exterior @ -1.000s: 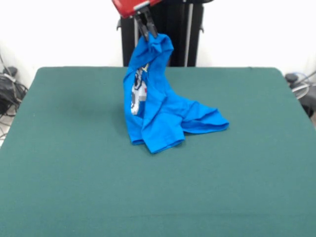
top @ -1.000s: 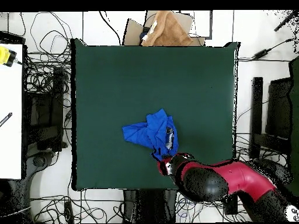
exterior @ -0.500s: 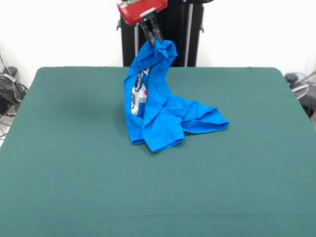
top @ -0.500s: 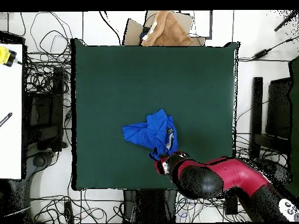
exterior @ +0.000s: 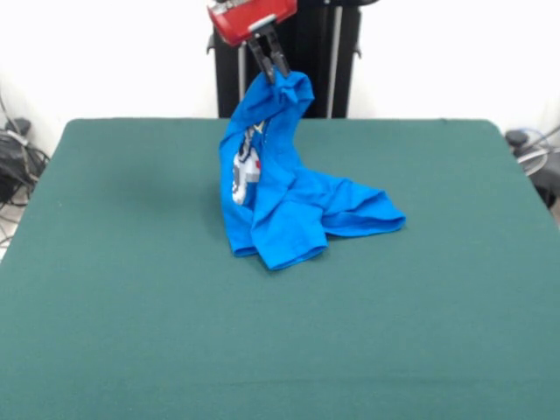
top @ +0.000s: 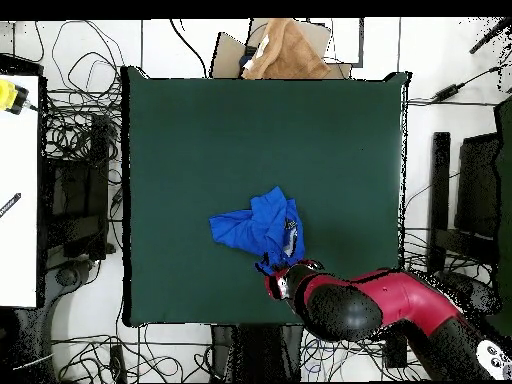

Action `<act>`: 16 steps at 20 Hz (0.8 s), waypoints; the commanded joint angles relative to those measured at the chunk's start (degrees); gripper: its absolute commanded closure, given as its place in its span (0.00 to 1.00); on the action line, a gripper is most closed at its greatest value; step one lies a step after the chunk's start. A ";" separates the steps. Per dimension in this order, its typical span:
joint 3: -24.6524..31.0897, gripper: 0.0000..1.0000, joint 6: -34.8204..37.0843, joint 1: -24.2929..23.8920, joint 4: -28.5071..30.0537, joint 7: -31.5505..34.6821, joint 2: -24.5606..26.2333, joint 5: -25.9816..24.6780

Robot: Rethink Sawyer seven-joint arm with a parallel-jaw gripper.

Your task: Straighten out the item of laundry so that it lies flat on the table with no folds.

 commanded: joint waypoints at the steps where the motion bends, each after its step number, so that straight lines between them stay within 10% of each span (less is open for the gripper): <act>1: -2.29 1.00 4.31 3.34 -3.36 -4.03 3.48 -1.23; 16: 4.51 1.00 15.68 8.26 -6.98 1.12 -13.63 16.33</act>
